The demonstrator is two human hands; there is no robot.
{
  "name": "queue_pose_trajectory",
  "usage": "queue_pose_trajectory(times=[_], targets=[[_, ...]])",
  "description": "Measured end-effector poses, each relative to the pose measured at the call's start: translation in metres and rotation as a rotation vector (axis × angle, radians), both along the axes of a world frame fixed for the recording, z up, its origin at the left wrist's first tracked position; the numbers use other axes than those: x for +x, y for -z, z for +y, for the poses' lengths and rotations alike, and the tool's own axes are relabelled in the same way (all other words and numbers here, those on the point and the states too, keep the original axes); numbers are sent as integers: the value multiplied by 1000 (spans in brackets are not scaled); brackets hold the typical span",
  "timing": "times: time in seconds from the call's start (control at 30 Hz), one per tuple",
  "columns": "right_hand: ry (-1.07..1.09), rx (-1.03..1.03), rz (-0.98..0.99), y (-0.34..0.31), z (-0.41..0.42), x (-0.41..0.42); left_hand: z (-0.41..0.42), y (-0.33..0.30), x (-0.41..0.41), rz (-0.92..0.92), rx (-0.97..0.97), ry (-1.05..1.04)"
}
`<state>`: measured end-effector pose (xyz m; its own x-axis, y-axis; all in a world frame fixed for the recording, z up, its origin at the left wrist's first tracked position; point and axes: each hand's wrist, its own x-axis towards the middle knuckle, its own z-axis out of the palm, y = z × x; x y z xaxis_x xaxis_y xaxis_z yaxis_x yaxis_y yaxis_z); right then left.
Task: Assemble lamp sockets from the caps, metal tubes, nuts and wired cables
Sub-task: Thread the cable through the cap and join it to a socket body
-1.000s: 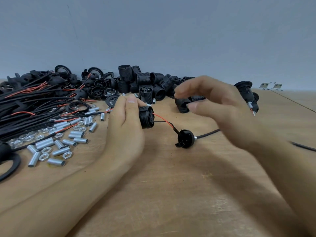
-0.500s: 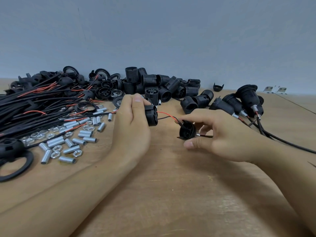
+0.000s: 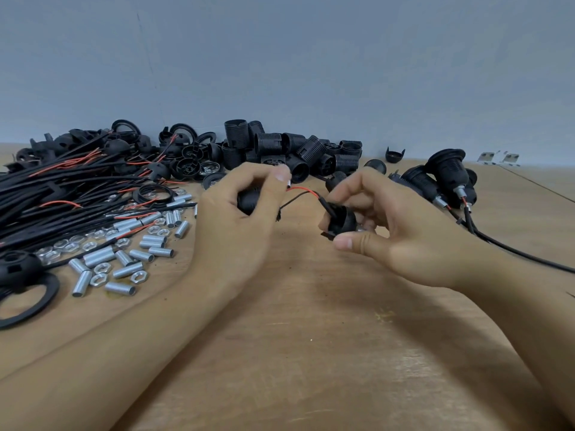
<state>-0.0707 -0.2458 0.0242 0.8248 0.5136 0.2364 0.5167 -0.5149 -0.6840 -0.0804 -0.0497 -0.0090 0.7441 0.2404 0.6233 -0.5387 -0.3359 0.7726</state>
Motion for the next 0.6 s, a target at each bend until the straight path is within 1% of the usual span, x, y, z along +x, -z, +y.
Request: queue_pose_trajectory(times=[0.13,0.23,0.33,0.4,0.5,0.6], targets=[[-43,44,7,-2,1,-2,1,1,1,-36,8,16],[-79,88,55,-3,1,-3,4,1,3,-53,-6,15],[-138,194,152,-5,0,-4,6,0,1,-85,35,40],[-121,217,189,-6,1,-3,8,-1,0,-100,65,63],[-44,170,103,-2,3,-1,9,-1,0,-100,100,55],[-38,181,71,-1,6,-3,10,1,0,-118,126,27]])
